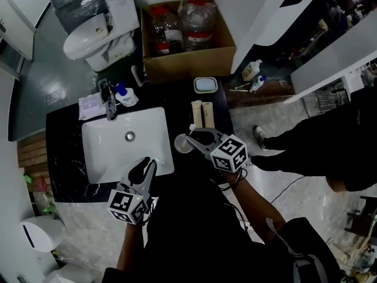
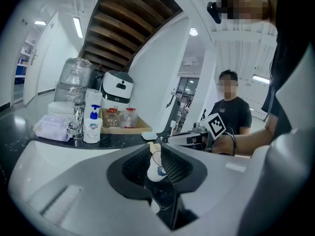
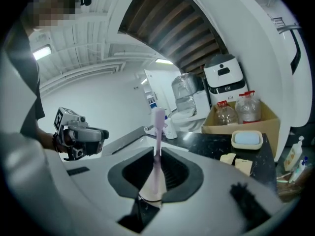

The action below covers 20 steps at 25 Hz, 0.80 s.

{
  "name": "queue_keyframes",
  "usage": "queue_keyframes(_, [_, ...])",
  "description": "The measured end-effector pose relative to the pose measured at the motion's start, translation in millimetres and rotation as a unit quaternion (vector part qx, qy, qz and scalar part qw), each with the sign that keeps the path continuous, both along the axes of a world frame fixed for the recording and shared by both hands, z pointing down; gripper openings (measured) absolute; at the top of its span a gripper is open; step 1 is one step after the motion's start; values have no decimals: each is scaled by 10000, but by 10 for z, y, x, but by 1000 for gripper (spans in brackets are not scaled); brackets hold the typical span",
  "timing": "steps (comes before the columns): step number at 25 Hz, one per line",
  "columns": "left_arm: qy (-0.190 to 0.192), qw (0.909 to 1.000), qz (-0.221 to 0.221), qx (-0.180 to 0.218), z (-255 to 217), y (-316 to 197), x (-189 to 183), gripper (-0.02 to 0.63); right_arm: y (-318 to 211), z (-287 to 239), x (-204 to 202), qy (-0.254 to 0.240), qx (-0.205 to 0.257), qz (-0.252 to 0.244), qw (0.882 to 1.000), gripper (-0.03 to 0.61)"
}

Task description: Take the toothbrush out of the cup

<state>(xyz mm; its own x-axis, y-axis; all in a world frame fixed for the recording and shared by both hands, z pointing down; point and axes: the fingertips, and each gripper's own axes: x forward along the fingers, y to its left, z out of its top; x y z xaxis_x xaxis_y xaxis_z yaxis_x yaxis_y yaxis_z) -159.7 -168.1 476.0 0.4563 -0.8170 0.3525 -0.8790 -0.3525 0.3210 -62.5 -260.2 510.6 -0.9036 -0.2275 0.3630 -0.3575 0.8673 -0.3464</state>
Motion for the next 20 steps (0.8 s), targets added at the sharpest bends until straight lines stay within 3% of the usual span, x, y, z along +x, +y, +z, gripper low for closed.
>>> queue_keyframes(20, [10,9995,293,92,-9,-7,151,69,66,-437,456,-368,172,647,9971,54])
